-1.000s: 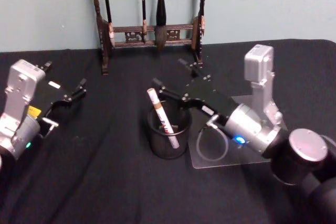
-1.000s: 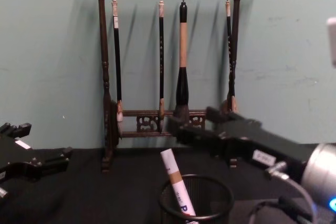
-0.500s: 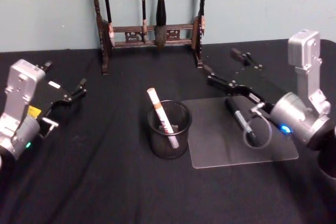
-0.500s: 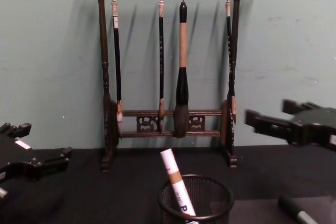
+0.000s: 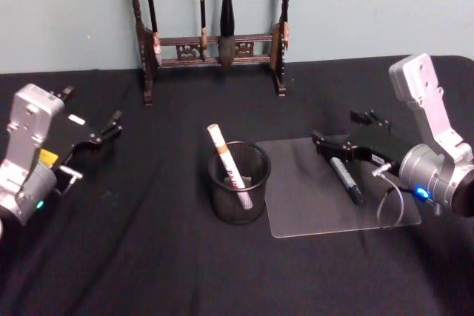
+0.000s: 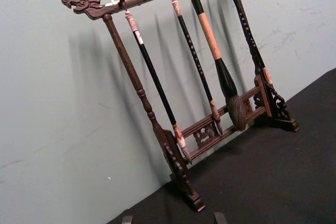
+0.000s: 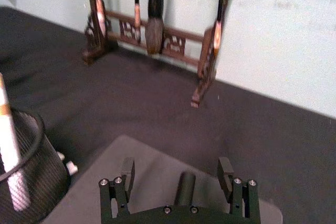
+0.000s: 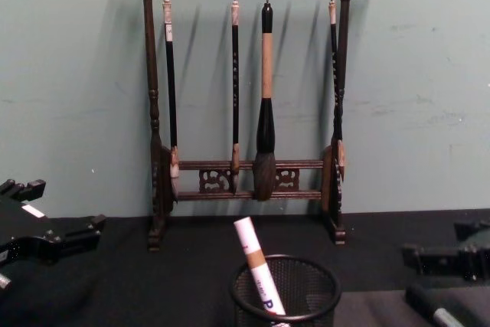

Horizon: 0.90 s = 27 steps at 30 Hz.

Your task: Pick up the water-based marker from the table and place it into the pen holder.

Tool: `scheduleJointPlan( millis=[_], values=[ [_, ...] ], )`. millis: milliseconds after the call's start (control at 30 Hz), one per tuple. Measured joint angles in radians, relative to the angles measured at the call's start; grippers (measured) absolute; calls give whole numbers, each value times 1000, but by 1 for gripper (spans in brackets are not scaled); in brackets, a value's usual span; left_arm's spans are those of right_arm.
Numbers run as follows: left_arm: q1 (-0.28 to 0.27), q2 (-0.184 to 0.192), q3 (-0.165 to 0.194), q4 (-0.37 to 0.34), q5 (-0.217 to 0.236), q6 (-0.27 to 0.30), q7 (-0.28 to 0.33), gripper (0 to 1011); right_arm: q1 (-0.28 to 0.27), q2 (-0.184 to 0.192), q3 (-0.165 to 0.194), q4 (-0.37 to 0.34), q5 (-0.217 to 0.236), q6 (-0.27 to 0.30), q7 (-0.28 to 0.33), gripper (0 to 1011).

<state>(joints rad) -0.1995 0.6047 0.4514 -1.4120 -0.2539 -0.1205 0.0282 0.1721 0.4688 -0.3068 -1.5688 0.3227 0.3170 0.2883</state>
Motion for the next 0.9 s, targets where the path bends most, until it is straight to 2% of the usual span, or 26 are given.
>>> scheduleJointPlan(
  millis=[333,567,900],
  values=[
    [0,0,0,0,0,0,0,1001,15,-8,-5,32,-17,120,9,1002],
    [0,0,0,0,0,0,0,1001,25,-21,-13,55,-32,153,14,1002],
    [0,0,0,0,0,0,0,1001,27,-36,-14,78,-56,162,18,1002]
  ],
)
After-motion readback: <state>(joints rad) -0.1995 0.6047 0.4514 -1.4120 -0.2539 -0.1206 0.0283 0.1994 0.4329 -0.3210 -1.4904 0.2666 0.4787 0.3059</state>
